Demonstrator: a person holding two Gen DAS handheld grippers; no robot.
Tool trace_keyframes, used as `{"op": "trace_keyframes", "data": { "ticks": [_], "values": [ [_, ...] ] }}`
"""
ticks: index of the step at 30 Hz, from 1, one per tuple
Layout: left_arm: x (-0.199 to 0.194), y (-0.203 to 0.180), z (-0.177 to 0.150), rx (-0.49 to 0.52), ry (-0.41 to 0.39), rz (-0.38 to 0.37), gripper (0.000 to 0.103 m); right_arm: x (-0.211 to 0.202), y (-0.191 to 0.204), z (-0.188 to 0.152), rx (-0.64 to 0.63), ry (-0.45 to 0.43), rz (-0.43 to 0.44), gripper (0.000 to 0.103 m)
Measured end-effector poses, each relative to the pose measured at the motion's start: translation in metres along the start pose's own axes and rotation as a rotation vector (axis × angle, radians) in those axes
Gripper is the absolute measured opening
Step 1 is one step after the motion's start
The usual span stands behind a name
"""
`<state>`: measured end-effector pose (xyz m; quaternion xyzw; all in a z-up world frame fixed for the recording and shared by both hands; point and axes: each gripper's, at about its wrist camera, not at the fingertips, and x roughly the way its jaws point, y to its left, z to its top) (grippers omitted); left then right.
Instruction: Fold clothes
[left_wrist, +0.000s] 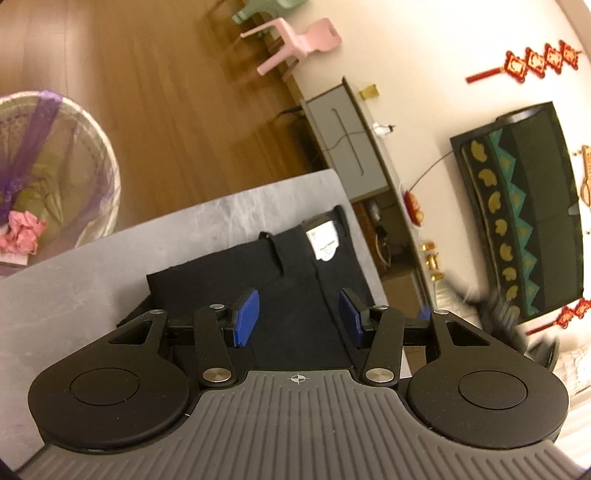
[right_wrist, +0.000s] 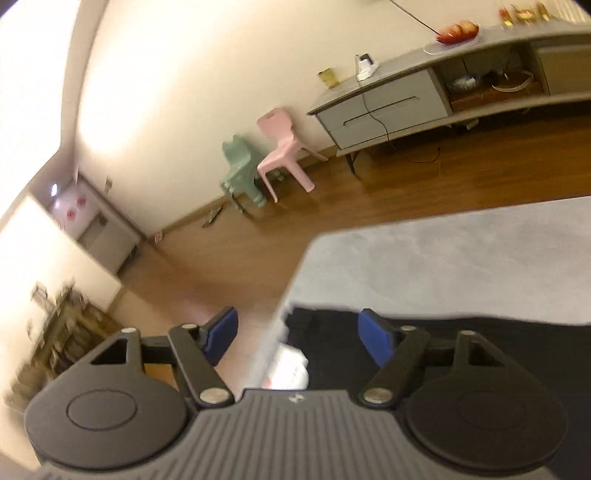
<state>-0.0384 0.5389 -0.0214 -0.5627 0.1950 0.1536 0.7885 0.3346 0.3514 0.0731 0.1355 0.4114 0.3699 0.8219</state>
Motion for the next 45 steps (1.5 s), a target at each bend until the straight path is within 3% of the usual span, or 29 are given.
{"op": "trace_keyframes", "data": {
  "ticks": [3, 5, 6, 8, 10, 12, 16, 19, 20, 23, 27, 30, 34, 35, 37, 39, 42, 45],
  "values": [
    [0.0, 0.006, 0.004, -0.002, -0.001, 0.014, 0.042, -0.011, -0.013, -0.044, -0.157, 0.091, -0.162, 0.05],
    [-0.003, 0.018, 0.013, -0.039, -0.018, 0.027, 0.042, -0.018, -0.022, -0.074, -0.262, 0.152, -0.271, 0.049],
    [-0.009, 0.026, 0.018, -0.068, -0.034, 0.026, 0.042, -0.021, -0.027, -0.081, -0.299, 0.152, -0.317, 0.045],
    [-0.022, 0.043, 0.028, -0.131, -0.072, 0.021, 0.042, -0.029, -0.035, -0.093, -0.369, 0.139, -0.405, 0.048],
    [-0.034, 0.052, 0.032, -0.14, -0.09, 0.019, 0.043, -0.062, -0.027, -0.098, -0.361, 0.038, -0.368, 0.047],
    [-0.034, 0.05, 0.027, -0.087, -0.061, 0.028, 0.043, -0.07, -0.03, -0.111, -0.357, 0.04, -0.379, 0.05],
    [-0.014, 0.03, 0.005, 0.066, 0.094, -0.006, 0.043, -0.082, -0.037, -0.138, -0.352, 0.066, -0.412, 0.05],
    [-0.009, 0.023, -0.003, 0.149, 0.071, 0.068, 0.043, -0.092, -0.041, -0.154, -0.321, 0.066, -0.418, 0.05],
    [-0.008, 0.022, -0.004, 0.176, 0.053, 0.097, 0.044, -0.096, -0.039, -0.152, -0.291, 0.036, -0.384, 0.05],
    [-0.001, 0.007, -0.011, 0.303, 0.057, 0.08, 0.044, -0.1, -0.036, -0.154, -0.322, -0.007, -0.367, 0.052],
    [0.021, -0.023, -0.034, 0.441, 0.152, -0.014, 0.044, -0.085, -0.051, -0.15, -0.297, 0.037, -0.394, 0.05],
    [0.049, -0.051, -0.056, 0.58, 0.196, 0.003, 0.044, -0.084, -0.043, -0.127, -0.284, -0.033, -0.386, 0.051],
    [0.083, -0.056, -0.07, 0.601, 0.245, 0.108, 0.042, -0.048, -0.031, -0.096, -0.317, -0.004, -0.357, 0.05],
    [0.085, -0.055, -0.068, 0.595, 0.246, 0.116, 0.041, -0.037, -0.033, -0.096, -0.323, 0.058, -0.371, 0.05],
    [0.086, -0.054, -0.064, 0.572, 0.24, 0.122, 0.04, -0.034, -0.037, -0.102, -0.366, 0.092, -0.379, 0.052],
    [0.086, -0.052, -0.06, 0.545, 0.234, 0.134, 0.04, -0.062, -0.044, -0.108, -0.363, 0.061, -0.348, 0.051],
    [0.089, -0.053, -0.059, 0.56, 0.226, 0.15, 0.039, -0.142, -0.086, -0.123, -0.274, -0.032, -0.3, 0.054],
    [0.09, -0.057, -0.06, 0.59, 0.212, 0.176, 0.037, -0.222, -0.157, -0.149, -0.203, -0.086, -0.429, 0.054]
  ]
}}
